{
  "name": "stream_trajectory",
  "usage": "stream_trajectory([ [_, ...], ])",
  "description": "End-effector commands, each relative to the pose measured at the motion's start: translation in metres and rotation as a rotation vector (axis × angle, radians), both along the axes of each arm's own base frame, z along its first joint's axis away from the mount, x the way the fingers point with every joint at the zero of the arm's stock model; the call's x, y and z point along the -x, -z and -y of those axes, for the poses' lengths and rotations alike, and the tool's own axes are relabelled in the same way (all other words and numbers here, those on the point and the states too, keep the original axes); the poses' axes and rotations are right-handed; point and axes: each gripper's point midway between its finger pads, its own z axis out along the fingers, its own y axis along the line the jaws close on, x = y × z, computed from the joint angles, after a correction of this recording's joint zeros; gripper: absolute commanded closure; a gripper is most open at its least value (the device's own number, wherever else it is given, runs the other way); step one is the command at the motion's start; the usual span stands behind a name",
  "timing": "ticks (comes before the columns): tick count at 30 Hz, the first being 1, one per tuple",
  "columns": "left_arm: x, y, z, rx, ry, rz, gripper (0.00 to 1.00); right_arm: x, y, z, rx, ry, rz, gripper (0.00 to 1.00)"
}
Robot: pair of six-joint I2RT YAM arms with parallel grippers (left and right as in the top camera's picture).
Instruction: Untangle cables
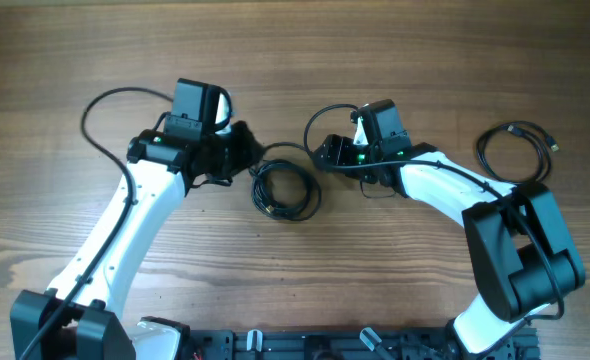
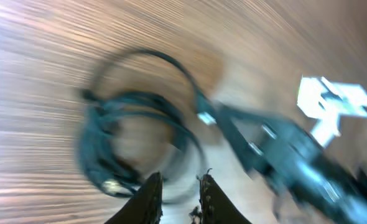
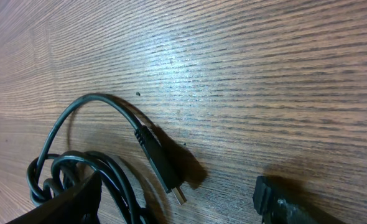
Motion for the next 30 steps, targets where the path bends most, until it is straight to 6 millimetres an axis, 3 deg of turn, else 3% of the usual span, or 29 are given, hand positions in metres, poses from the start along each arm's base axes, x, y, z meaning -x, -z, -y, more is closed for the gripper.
stream_trajectory([
  [1,-0.013,0.027,-0.042,-0.171,-0.274,-0.052,0.79,0.005,0.016,0.013,0.053,0.046,-0.039,0.18],
  [9,-0.009,0.096,-0.038,-0.213,-0.261,-0.232,0.89,0.005,0.016,0.013,0.053,0.046,-0.039,0.18],
  [14,-0.018,0.116,-0.035,-0.214,-0.264,-0.24,0.87,0.005,0.016,0.013,0.053,0.046,-0.039,0.18],
  [25,-0.023,0.114,-0.016,-0.138,-0.247,-0.23,0.86,0.005,0.016,0.013,0.053,0.046,-0.039,0.17],
  [30,-0.015,0.118,-0.003,-0.15,-0.208,-0.243,0.87,0.005,0.016,0.013,0.053,0.046,-0.039,0.17],
])
